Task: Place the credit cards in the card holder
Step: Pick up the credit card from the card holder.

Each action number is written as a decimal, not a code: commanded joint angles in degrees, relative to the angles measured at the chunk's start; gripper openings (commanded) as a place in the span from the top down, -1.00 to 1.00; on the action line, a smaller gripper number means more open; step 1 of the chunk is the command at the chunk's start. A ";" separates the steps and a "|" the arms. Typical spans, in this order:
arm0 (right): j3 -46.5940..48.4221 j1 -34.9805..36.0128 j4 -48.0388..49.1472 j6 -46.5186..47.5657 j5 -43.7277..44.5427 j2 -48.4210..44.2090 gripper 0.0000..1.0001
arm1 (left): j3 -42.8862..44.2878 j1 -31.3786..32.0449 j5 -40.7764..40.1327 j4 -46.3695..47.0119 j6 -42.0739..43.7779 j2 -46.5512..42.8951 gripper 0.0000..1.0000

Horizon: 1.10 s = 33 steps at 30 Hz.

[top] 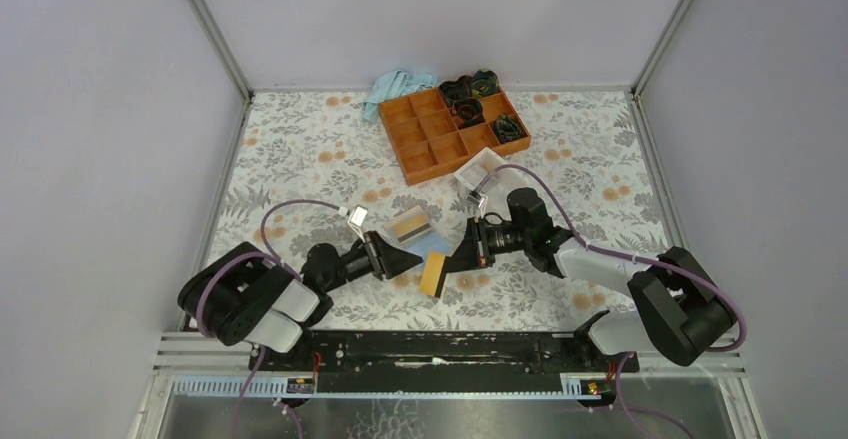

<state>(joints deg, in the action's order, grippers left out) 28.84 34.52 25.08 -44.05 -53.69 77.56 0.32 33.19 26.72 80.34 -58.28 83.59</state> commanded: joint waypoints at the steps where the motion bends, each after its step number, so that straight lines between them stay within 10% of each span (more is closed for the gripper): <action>1: 0.25 -0.33 0.39 1.44 -1.82 -1.17 1.00 | -4.57 -1.44 4.92 11.30 -2.11 -0.19 0.05; 33: 1.69 -0.19 11.69 -3.23 -5.01 6.55 1.00 | -0.54 -1.97 15.68 11.27 -1.92 4.06 -0.13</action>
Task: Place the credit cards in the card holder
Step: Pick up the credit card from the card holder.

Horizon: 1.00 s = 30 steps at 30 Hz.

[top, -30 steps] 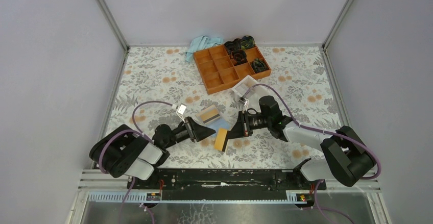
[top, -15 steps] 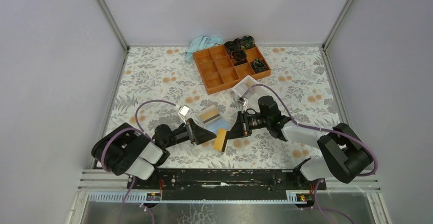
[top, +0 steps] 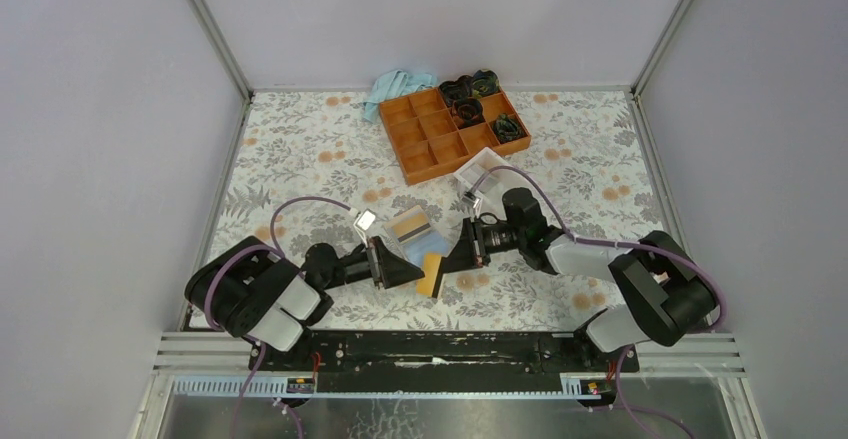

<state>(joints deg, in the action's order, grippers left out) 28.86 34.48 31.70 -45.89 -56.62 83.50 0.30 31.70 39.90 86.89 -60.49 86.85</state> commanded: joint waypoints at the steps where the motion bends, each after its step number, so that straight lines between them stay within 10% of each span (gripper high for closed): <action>1: 1.83 -0.04 5.38 -1.48 -2.18 0.87 1.00 | -0.45 -0.50 2.68 4.77 0.28 0.97 -0.12; 12: 3.15 2.17 7.23 -1.62 -2.73 4.55 1.00 | 0.55 -0.49 4.23 4.92 0.55 1.33 0.14; 25: 3.56 2.61 6.31 -0.26 -3.07 5.97 0.97 | 0.73 -0.50 4.16 4.96 1.16 2.09 0.95; 30: 4.02 2.61 5.22 0.16 -2.44 5.29 0.37 | 0.79 -0.50 3.47 4.97 1.25 2.21 1.00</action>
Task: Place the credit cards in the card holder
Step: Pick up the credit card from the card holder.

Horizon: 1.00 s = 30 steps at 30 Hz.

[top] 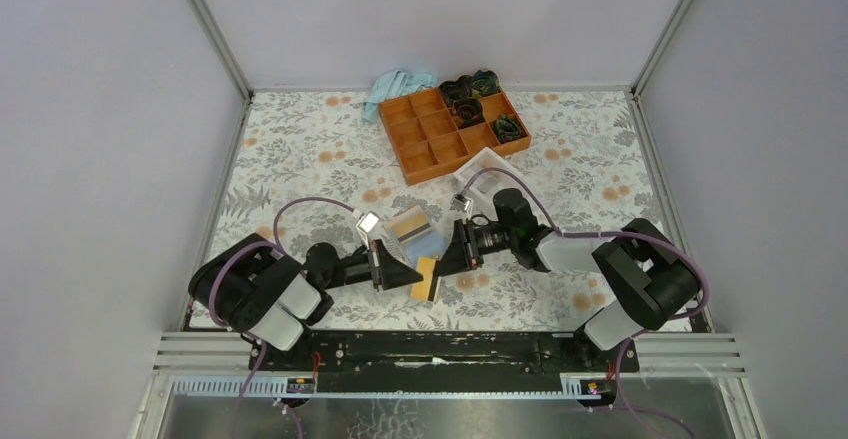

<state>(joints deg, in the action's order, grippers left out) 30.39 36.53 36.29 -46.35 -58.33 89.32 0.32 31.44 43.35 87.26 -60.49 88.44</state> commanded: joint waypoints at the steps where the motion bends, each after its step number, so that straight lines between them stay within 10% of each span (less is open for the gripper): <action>1: 2.74 0.56 -0.65 1.42 -0.25 -0.93 0.27 | 0.74 -0.24 -0.31 4.61 1.17 0.64 1.00; 21: 7.02 0.62 -23.29 14.90 19.21 -9.20 0.01 | -0.59 -3.28 -15.88 0.51 1.12 -1.33 1.00; 30: 13.46 8.43 -33.35 20.28 38.58 -5.78 0.59 | 4.81 -4.09 -28.41 -29.66 10.25 -17.91 1.00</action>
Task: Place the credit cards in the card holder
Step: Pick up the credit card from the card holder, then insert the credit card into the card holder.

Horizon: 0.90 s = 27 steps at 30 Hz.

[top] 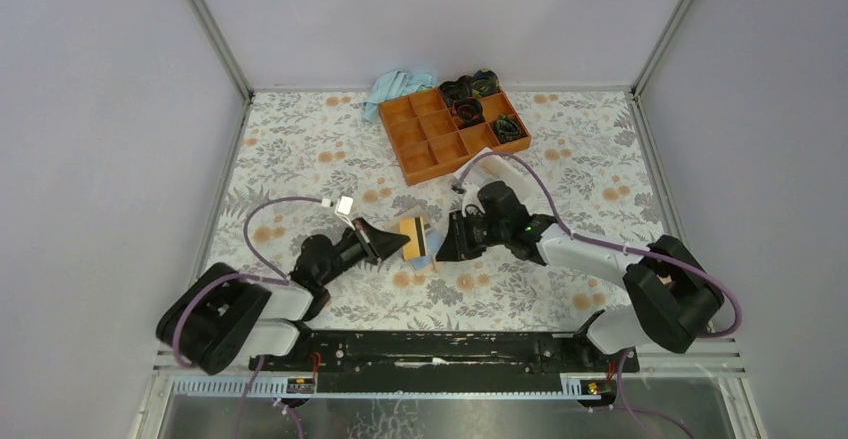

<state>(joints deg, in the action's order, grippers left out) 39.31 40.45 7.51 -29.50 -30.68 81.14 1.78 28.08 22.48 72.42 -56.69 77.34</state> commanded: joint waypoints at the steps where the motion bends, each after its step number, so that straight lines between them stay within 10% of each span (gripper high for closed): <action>1: 5.40 5.73 -4.58 3.35 12.38 3.61 0.67 | 3.80 -1.00 -8.48 -17.42 7.38 -8.36 1.00; 8: 12.98 12.25 -7.85 3.31 22.28 12.74 1.00 | 3.95 -2.58 -11.97 -24.83 9.72 -13.60 1.00; 27: 11.59 15.01 -11.22 2.60 33.58 18.65 1.00 | 4.96 -2.59 -16.94 -14.30 9.86 2.70 1.00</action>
<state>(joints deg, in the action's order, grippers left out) 51.92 55.51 0.34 -27.46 -3.70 99.74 5.76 25.82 8.45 53.25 -48.84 78.89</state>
